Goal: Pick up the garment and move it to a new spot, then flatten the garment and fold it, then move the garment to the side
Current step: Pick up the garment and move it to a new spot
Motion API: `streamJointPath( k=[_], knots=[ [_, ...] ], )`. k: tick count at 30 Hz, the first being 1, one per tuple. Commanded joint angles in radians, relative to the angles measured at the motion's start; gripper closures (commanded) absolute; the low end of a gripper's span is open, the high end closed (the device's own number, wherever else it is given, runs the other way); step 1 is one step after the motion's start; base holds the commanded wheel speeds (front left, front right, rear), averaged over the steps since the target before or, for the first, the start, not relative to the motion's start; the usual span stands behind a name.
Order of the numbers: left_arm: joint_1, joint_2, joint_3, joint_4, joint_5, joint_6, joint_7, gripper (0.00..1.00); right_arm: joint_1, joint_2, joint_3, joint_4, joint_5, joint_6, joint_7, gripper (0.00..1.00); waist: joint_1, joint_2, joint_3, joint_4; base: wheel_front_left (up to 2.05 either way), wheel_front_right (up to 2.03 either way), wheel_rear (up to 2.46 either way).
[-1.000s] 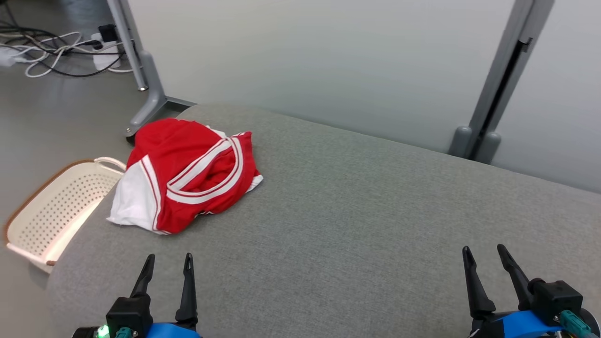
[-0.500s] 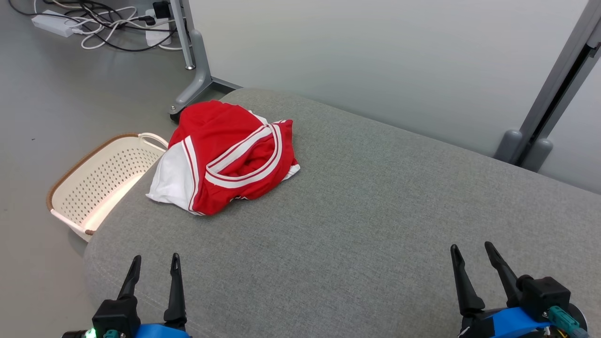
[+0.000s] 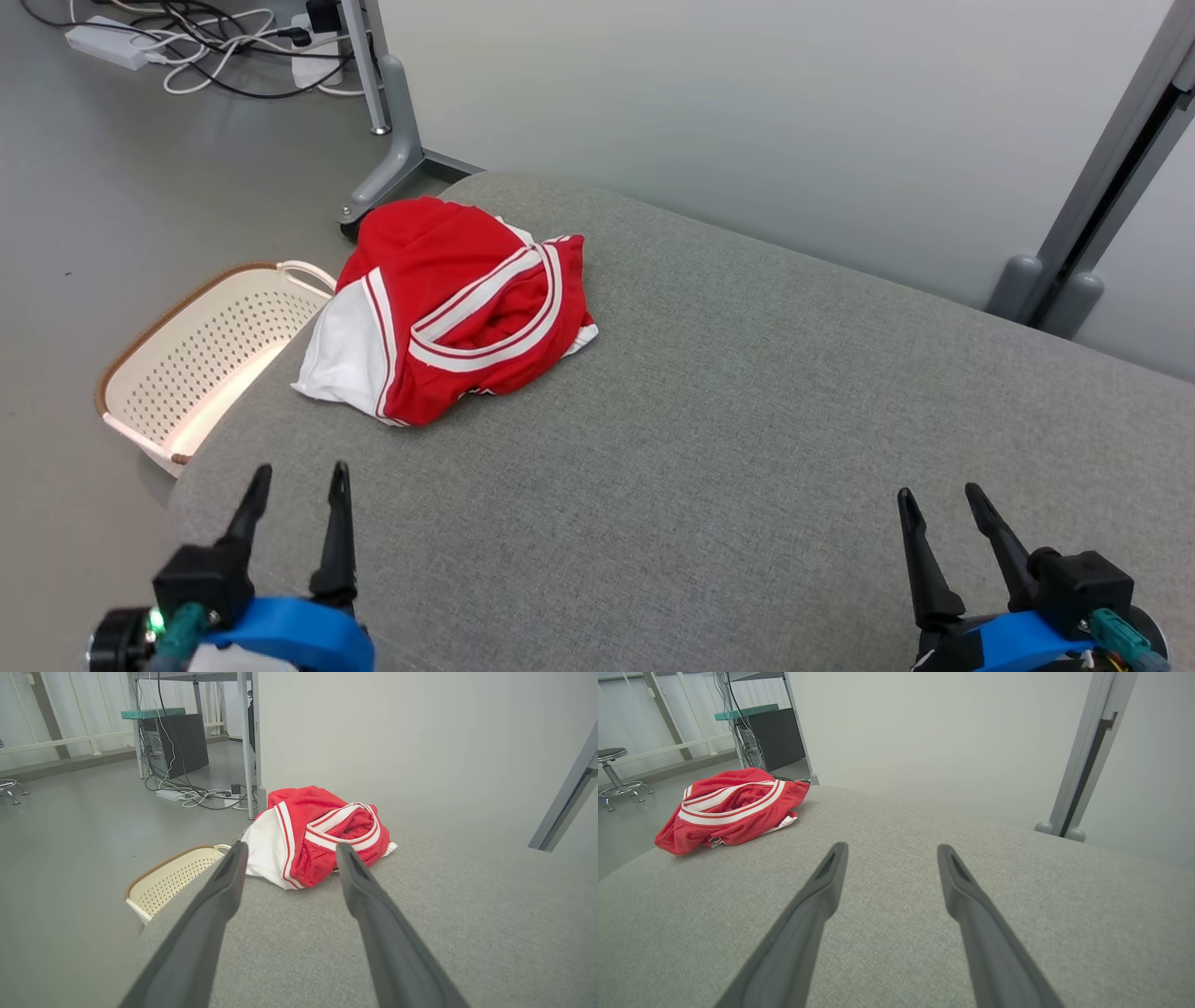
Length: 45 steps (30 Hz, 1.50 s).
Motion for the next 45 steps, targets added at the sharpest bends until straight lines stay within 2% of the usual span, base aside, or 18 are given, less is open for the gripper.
streamJointPath(
  k=[1,7,10,18,21,30,32,37,42,43,44,45],
  knots=[
    [-0.058,0.027,0.017,-0.031,-0.019,-0.015,0.036,0.00,-0.005,-0.006,-0.005,-0.003,0.004,0.000,-0.005,0.00,0.0000,0.0000,0.003,0.002,0.00,0.00,0.00],
    [-0.217,0.082,0.078,-0.078,-0.129,-0.068,0.207,0.00,0.000,-0.006,-0.004,-0.016,0.000,0.000,0.000,0.00,0.0000,0.0000,0.029,-0.014,0.00,0.00,0.00],
    [-0.273,0.105,0.110,-0.057,-0.170,-0.076,0.262,0.00,-0.013,-0.006,0.003,-0.027,-0.009,0.000,0.004,0.00,0.0000,0.0000,0.048,-0.035,0.00,0.00,0.00],
    [-0.463,0.175,0.213,0.100,-0.307,-0.076,0.435,0.00,-0.045,-0.006,0.026,-0.079,-0.051,0.000,0.039,0.00,0.0000,0.0000,0.146,-0.160,0.00,0.00,0.00],
    [-0.511,0.233,0.252,0.176,-0.338,-0.070,0.501,0.00,-0.065,-0.006,0.034,-0.121,-0.081,0.000,0.063,0.00,0.0000,0.0000,0.209,-0.240,0.00,0.00,0.00],
    [-0.525,0.311,0.316,0.253,-0.380,-0.047,0.572,0.00,-0.086,-0.006,0.024,-0.243,-0.141,0.000,0.130,0.00,0.0000,0.0000,0.369,-0.377,0.00,0.00,0.00],
    [-0.533,0.336,0.324,0.291,-0.388,-0.062,0.582,0.00,-0.089,-0.005,0.022,-0.265,-0.145,0.000,0.139,0.00,0.0000,0.0000,0.399,-0.392,0.00,0.00,0.00],
    [-0.559,0.348,0.309,0.379,-0.395,-0.072,0.616,0.00,-0.098,-0.006,0.024,-0.287,-0.140,0.000,0.141,0.00,0.0000,0.0000,0.445,-0.414,0.00,0.00,0.00],
    [-0.584,0.321,0.304,0.454,-0.442,-0.074,0.694,0.00,-0.104,-0.005,0.030,-0.287,-0.130,0.000,0.139,0.00,0.0000,0.0000,0.462,-0.417,0.00,0.00,0.00],
    [-0.591,0.322,0.302,0.460,-0.443,-0.076,0.699,0.41,-0.104,-0.005,0.031,-0.285,-0.129,0.000,0.139,0.00,0.0000,0.0000,0.463,-0.416,0.00,0.00,0.00],
    [-0.597,0.324,0.298,0.462,-0.438,-0.081,0.693,0.95,-0.104,-0.005,0.033,-0.283,-0.128,0.000,0.139,0.00,0.0000,0.0000,0.463,-0.414,0.00,0.00,0.00],
    [-0.602,0.323,0.297,0.466,-0.438,-0.083,0.690,1.00,-0.106,-0.005,0.034,-0.281,-0.127,0.000,0.139,0.00,0.0000,0.0000,0.461,-0.413,0.00,0.00,0.00]
  ],
)
